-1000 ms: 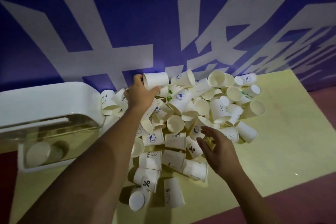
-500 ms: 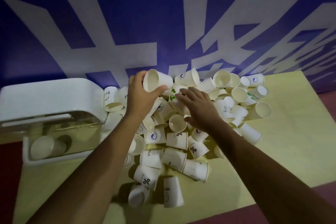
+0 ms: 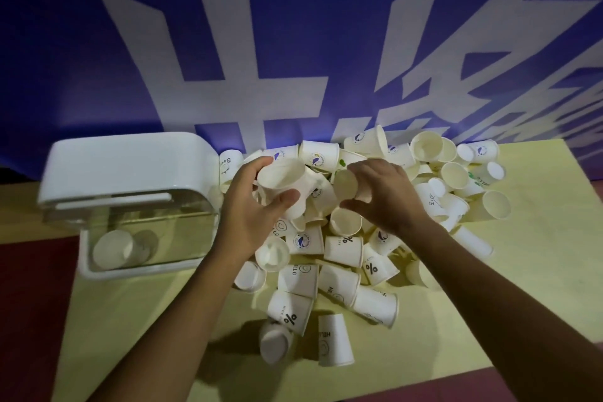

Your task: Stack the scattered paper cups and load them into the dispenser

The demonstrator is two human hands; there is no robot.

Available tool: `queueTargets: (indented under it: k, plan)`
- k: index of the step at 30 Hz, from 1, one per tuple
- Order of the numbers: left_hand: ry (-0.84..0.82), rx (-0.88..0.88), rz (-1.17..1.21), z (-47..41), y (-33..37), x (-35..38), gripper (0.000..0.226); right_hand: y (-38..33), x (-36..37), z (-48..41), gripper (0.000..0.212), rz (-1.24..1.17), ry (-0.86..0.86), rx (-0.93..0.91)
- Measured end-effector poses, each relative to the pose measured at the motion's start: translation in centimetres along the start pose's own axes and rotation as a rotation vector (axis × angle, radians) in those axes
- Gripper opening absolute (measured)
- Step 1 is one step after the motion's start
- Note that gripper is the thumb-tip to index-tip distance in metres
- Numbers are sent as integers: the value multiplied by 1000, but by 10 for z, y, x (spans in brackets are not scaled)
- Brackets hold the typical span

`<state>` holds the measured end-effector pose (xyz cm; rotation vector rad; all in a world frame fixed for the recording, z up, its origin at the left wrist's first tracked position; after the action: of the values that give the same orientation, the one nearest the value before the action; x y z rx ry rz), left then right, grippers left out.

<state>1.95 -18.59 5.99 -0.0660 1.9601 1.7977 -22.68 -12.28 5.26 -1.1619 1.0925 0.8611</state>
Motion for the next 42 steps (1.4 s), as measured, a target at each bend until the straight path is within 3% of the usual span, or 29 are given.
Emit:
queueTargets:
  k: [2,5,11,16,19,25,34,42]
  plan:
    - [-10,40,11,9,-5,-16,59,-13,-13,15,64,-268,88,122]
    - [-21,48,21,28,-16,-47,59,-48,-12,40,61,-614,85,340]
    - [24,107,73,63,-42,-128,52,-142,16,69,63,-911,83,389]
    - [79,126,147,88,-65,-201,47,-224,44,78,61,-967,21,360]
    - [121,110,73,100,-91,-240,55,-268,63,82,49,-1023,-32,343]
    - [160,64,-126,115,-142,-287,70,-320,96,83,43,-1057,-58,319]
    - [220,90,-205,96,-164,-278,66,-322,113,80,45,-1011,-27,380]
    - [139,40,-246,83,-194,-254,67,-312,118,85,60,-997,-26,411]
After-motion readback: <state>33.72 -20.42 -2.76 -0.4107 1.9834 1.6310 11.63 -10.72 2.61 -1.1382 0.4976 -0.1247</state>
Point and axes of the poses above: each hand's wrist, its own z-axis away from the middle knuckle, its own x-axis out of the palm, y = z × x, the point moved 5 cm from there along -z, towards the middle knuckle, and after that the axes turned 7 degrees about x, right-handed, at the moved point
